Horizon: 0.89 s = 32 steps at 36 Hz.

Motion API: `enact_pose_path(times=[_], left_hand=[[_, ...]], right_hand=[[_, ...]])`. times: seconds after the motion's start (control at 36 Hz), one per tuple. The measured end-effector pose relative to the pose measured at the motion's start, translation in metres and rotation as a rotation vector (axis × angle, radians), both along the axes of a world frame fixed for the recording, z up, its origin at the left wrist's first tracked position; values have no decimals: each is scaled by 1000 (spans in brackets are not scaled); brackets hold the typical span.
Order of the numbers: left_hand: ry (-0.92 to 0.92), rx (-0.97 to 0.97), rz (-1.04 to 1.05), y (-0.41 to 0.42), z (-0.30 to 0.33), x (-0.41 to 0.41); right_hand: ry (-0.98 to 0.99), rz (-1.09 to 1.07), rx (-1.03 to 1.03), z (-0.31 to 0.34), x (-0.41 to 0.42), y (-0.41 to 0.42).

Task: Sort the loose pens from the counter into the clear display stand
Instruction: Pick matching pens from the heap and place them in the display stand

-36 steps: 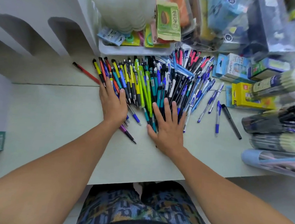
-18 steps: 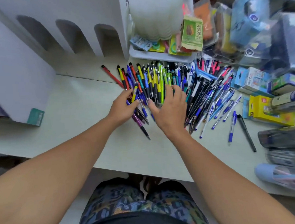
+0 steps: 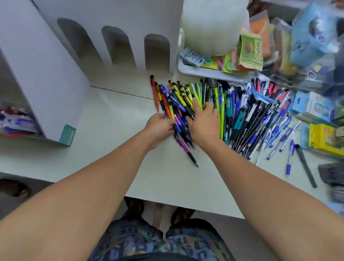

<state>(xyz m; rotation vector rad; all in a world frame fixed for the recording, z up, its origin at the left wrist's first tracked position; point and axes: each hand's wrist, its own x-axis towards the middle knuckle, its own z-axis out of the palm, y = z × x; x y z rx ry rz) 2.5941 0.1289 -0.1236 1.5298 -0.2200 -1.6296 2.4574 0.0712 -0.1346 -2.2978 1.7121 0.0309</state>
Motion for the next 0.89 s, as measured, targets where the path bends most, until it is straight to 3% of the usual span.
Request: enact_pose_path(times=[0.22, 0.5, 0.67, 0.75, 0.83, 0.89], left_hand=[[-85, -137, -177, -10, -6, 37], [-670, -139, -511, -16, -26, 91], [-735, -170, -457, 2, -27, 107], [-926, -155, -350, 13, -27, 114], [-1084, -46, -180, 21, -26, 118], [-1085, 74, -134, 19, -24, 121]], right_hand=[[13, -75, 52, -7, 30, 38], [301, -13, -162, -27, 62, 63], [198, -46, -131, -19, 58, 47], [111, -86, -90, -10, 55, 47], [30, -144, -130, -5, 49, 54], [-5, -160, -111, -4, 46, 61]])
